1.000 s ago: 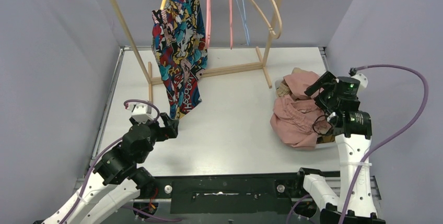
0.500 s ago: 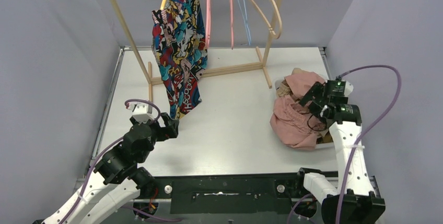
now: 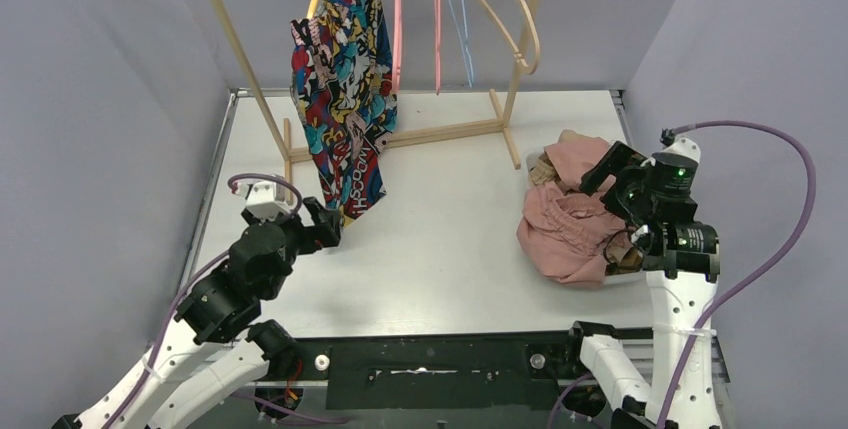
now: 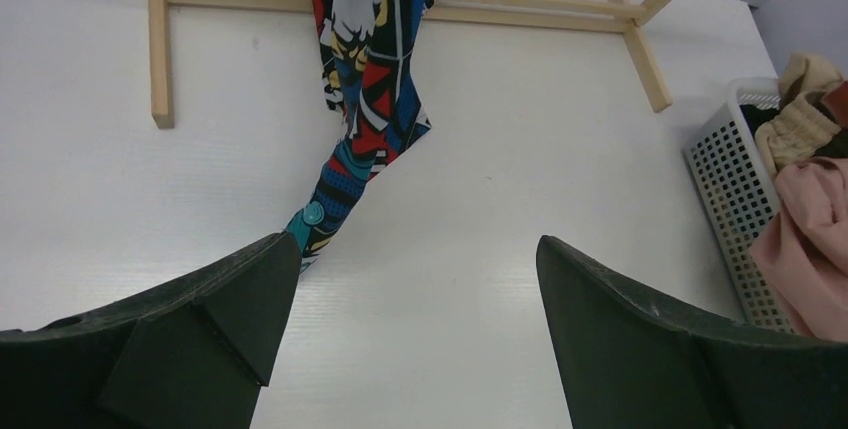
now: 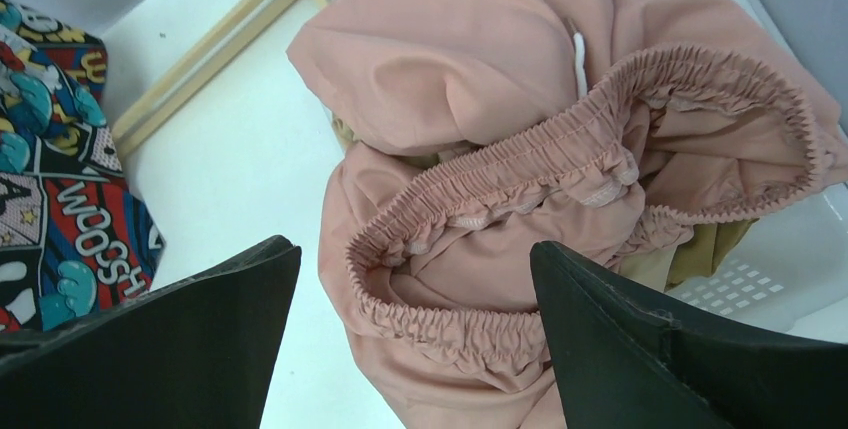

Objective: Remove the shorts from the hanger
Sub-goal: Place the shorts in the basket, then pick up the hanger from the clothes rod.

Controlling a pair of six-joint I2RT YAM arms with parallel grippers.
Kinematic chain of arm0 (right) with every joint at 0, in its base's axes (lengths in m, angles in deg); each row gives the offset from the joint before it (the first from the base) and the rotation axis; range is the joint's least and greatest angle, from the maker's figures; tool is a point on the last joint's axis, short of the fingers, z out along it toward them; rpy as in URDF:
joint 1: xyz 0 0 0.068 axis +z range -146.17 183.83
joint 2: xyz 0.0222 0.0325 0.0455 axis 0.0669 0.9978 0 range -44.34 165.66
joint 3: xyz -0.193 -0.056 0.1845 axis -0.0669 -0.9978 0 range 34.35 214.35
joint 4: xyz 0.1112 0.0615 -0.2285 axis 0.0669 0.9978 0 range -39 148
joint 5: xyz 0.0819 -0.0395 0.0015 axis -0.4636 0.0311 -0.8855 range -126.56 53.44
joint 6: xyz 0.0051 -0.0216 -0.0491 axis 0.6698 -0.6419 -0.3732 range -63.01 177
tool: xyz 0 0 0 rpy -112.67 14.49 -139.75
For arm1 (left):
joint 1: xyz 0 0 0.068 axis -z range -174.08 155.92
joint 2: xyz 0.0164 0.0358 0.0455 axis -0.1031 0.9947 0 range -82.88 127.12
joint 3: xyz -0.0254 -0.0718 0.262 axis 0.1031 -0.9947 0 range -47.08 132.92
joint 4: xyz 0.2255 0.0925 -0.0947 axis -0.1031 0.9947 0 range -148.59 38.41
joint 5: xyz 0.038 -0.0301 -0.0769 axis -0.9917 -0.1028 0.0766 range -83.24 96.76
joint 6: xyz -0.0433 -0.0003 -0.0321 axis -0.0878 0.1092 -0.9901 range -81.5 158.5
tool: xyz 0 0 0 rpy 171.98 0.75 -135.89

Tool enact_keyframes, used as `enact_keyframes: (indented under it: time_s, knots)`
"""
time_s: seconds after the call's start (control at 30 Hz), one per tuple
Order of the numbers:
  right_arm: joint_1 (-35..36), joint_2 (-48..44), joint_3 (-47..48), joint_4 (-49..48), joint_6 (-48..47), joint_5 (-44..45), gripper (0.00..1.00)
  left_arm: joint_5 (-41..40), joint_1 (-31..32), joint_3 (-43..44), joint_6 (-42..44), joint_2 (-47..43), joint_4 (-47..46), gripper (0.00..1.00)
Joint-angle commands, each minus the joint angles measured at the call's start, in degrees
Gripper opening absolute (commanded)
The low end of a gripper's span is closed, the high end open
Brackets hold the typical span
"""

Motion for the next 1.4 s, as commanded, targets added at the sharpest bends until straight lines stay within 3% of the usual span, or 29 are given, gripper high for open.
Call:
enact_keyframes:
  time_s: [0.0, 0.3, 0.47, 0.63, 0.7, 0.87, 0.97, 1.13, 1.37]
  knots:
    - [0.3, -1.2, 0.3, 1.0, -3.0, -3.6, 0.89, -1.5, -0.2, 7.2, -0.1, 3.1, -3.7, 0.9]
    - [0.4, -7.8, -3.0, -0.3, -2.0, -9.1, 0.91, -2.3, -0.2, 14.7, 2.9, 5.4, -3.9, 0.9]
    - [0.4, -10.2, -6.0, 0.0, -1.8, -12.0, 0.92, -3.1, -0.3, 20.5, 7.3, 12.7, -4.8, 0.9]
    - [0.4, -11.1, -8.7, -2.2, -2.3, -20.7, 0.92, -0.3, -2.2, 30.2, 11.8, 22.1, -4.5, 0.93]
    - [0.4, -11.2, -10.8, -3.6, -2.0, -21.6, 0.92, 5.4, -7.1, 33.5, 14.1, 26.0, -4.4, 0.95]
    - [0.4, -10.1, -12.1, -4.3, -2.1, -22.3, 0.93, 36.2, -33.3, 41.6, 10.9, 33.8, -3.4, 0.95]
    - [0.3, -10.1, -13.2, -4.9, -2.9, -21.9, 0.93, 50.0, -42.4, 44.6, 10.1, 36.9, -6.8, 0.95]
    - [0.4, -7.8, -13.9, -5.5, -4.0, -21.7, 0.93, 60.0, -44.6, 51.5, 10.6, 42.5, -6.7, 0.91]
    - [0.4, -5.1, -13.2, -6.8, -5.0, -22.9, 0.93, 64.3, -44.6, 55.4, 10.9, 46.3, -9.0, 0.9]
